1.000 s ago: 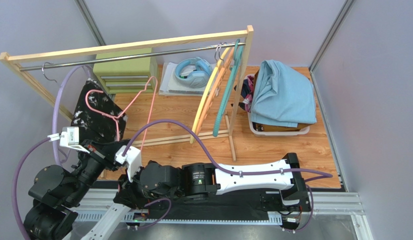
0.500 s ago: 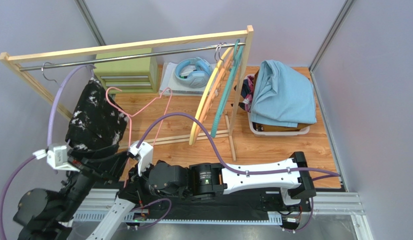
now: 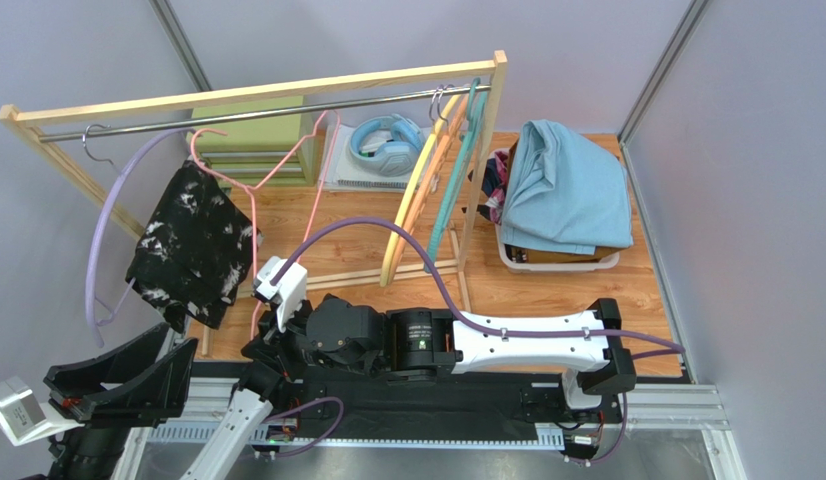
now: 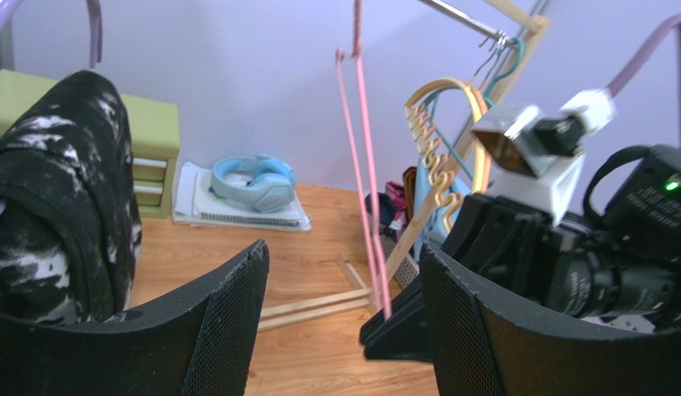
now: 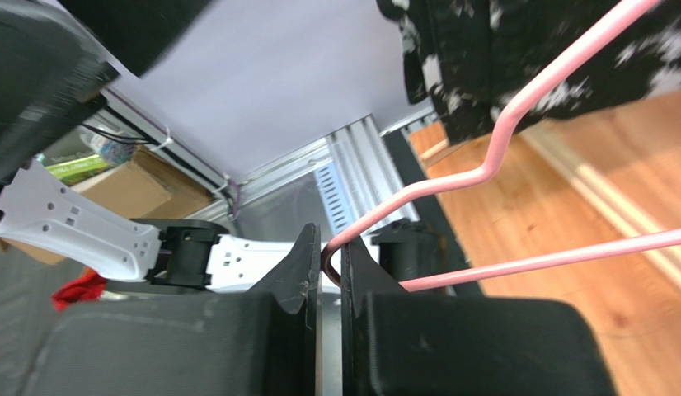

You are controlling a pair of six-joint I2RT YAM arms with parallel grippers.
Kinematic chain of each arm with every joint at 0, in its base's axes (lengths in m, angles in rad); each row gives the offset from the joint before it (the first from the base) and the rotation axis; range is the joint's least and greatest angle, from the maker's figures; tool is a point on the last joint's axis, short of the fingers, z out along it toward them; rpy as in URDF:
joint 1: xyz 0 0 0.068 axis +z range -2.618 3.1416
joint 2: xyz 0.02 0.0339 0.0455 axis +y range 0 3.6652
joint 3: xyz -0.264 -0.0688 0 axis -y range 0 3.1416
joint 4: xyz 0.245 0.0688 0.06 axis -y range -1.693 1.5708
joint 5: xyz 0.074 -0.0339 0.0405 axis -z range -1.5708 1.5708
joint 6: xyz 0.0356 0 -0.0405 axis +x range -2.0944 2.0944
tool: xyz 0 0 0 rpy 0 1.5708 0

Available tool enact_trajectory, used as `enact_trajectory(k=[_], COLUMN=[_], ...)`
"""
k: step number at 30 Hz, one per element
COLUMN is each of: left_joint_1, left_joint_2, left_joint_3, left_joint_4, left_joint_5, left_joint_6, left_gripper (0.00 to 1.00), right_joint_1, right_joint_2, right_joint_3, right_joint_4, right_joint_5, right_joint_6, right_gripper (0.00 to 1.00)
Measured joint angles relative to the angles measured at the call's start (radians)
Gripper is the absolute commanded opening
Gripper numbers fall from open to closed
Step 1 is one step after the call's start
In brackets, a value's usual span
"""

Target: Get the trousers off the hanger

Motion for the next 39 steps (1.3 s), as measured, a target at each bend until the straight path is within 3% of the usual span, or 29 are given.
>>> enact_trajectory(k=[13,39], left_joint_1=[0.000,0.000], left_joint_2=[-0.004,0.002], left_joint_3=[-0.031,-0.062], left_joint_4=[-0.092,-0.095], left_joint_5=[-0.027,-0.019], left_joint_6=[0.014,0.020], left_gripper=[0.71,0.70], right_joint_1=[-0.098,-0.164], right_joint_2=[0.000,-0.089], right_joint_3=[0.032,-0.166], right_joint_4=[-0.007,0.003], right_joint_5=[0.002,0.004], right_joint_6=[-0.169,-0.234], right_gripper=[0.00,0.00])
